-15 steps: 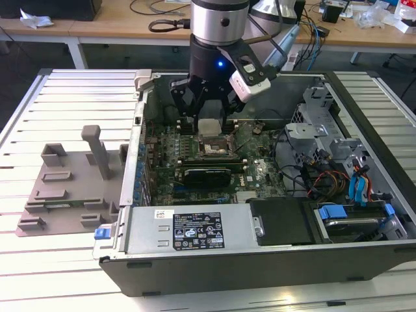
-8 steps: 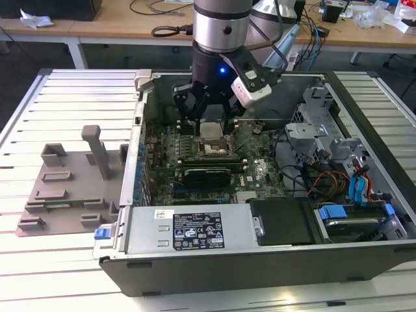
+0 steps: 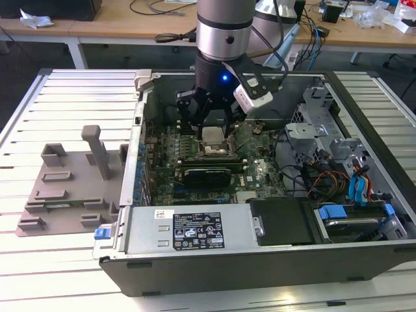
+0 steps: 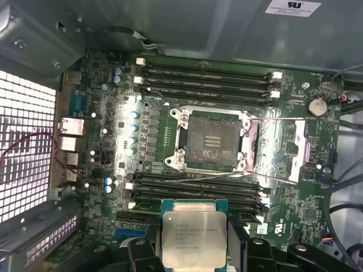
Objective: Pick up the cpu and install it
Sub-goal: 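Pick up the cpu and move it towards the insertion slot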
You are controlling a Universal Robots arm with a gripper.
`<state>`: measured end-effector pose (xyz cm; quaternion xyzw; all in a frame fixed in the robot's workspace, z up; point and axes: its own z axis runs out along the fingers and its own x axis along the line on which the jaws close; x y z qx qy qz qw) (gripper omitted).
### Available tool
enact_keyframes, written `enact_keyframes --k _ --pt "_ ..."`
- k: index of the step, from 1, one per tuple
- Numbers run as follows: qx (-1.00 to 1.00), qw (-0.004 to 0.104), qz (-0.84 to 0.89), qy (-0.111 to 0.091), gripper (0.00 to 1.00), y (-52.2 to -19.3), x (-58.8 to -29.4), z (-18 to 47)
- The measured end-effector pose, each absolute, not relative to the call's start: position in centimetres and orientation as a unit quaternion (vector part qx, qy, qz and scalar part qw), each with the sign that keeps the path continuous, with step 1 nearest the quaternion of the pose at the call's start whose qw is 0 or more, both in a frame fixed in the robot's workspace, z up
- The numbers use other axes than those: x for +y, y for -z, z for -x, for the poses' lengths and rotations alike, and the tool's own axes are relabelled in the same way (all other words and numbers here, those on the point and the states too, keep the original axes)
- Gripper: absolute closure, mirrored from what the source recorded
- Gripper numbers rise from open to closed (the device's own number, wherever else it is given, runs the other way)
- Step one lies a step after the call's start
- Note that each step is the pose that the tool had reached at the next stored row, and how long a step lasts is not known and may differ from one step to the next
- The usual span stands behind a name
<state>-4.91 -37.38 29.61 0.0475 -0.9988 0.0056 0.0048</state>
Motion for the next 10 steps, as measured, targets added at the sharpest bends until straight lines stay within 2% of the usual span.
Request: enact_keyframes --k 8,10 --pt "-0.999 0.005 -0.048 -0.006 0.45 -28.4 -37.4 4.4" --pt "-0.999 0.006 -0.047 -0.006 0.45 -26.9 -37.2 3.9"
